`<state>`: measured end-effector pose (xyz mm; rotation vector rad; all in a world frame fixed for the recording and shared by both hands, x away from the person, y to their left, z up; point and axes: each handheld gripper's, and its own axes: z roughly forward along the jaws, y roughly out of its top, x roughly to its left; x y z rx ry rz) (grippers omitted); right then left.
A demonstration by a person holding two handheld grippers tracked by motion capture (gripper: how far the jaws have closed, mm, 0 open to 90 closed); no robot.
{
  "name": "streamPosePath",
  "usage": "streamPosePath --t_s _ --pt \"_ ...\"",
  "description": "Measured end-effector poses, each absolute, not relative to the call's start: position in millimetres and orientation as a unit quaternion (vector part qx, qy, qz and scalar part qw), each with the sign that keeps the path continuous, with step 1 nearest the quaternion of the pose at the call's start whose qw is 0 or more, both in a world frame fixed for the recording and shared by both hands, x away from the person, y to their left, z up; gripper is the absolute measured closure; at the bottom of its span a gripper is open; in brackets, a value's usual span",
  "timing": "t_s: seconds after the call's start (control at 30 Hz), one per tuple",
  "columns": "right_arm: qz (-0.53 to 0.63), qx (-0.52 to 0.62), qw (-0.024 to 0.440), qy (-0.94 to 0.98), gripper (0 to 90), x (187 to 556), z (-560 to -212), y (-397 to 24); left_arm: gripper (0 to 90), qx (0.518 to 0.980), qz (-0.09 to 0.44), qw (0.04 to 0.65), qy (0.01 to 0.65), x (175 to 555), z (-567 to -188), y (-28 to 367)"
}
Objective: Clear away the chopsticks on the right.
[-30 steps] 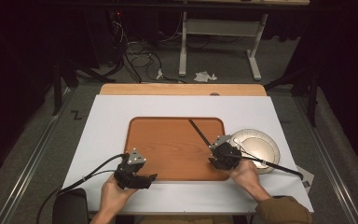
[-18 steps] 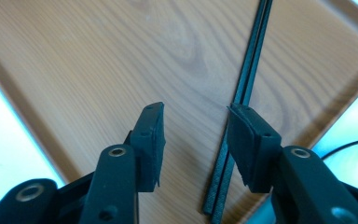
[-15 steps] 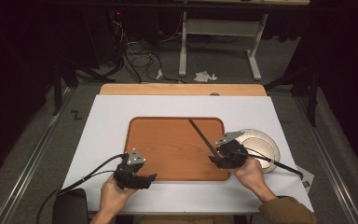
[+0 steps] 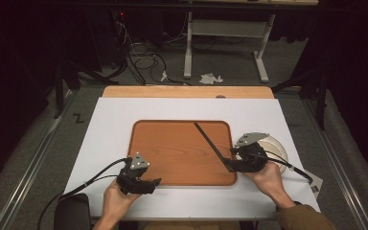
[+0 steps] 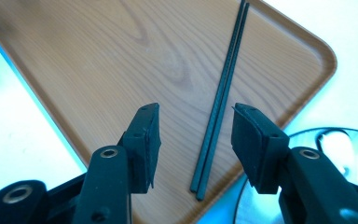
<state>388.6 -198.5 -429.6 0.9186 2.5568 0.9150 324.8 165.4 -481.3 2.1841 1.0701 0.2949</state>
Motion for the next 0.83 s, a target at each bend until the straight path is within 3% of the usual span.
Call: streamPosePath --t_s 0.5,0.83 --pt "0.328 0.327 0.128 0.877 52.0 366 -447 -226 32.0 0.837 0.115 0.342 0.412 323 -480 166" --pt "0.3 0.313 0.12 0.893 53.8 363 -463 -220 32.0 0.838 0.114 0.342 0.41 324 -480 165"
